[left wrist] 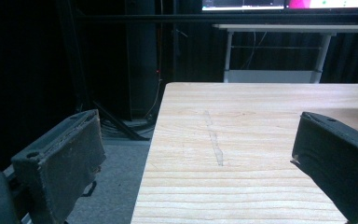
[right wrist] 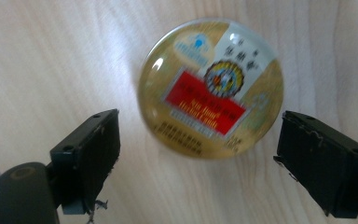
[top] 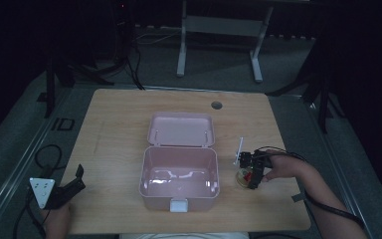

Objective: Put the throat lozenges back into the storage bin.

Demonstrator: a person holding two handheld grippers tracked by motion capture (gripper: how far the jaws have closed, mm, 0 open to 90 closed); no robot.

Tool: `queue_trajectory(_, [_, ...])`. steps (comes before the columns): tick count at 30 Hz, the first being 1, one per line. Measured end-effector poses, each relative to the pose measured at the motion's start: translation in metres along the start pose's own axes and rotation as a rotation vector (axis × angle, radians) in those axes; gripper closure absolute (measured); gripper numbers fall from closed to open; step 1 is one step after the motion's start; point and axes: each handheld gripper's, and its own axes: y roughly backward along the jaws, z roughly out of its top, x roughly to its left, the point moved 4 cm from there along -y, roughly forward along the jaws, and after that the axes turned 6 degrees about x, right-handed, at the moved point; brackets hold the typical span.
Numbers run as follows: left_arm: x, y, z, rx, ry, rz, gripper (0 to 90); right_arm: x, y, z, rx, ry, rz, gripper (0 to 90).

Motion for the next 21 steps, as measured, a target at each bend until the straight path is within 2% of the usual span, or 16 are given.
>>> queue_trajectory(8, [0.0, 0.0, 0.0, 0.0, -0.001, -0.003, 2.4, -0.002, -0.01, 0.014, 0.014, 0.023, -0.016, 15.5])
queue_trajectory(10, [0.0, 0.0, 0.0, 0.001, 0.0, -0.002, 2.5, -0.002, -0.011, 0.016, 0.017, 0.035, -0.025, 18.7])
queue_trajectory(16, [0.0, 0.0, 0.0, 0.001, -0.001, -0.002, 2.5, -0.001, -0.01, 0.017, 0.03, 0.055, -0.04, 19.5])
queue_trajectory(21, [0.0, 0.0, 0.0, 0.001, 0.0, -0.002, 2.5, 0.002, -0.002, 0.016, 0.031, 0.058, -0.009, 19.7])
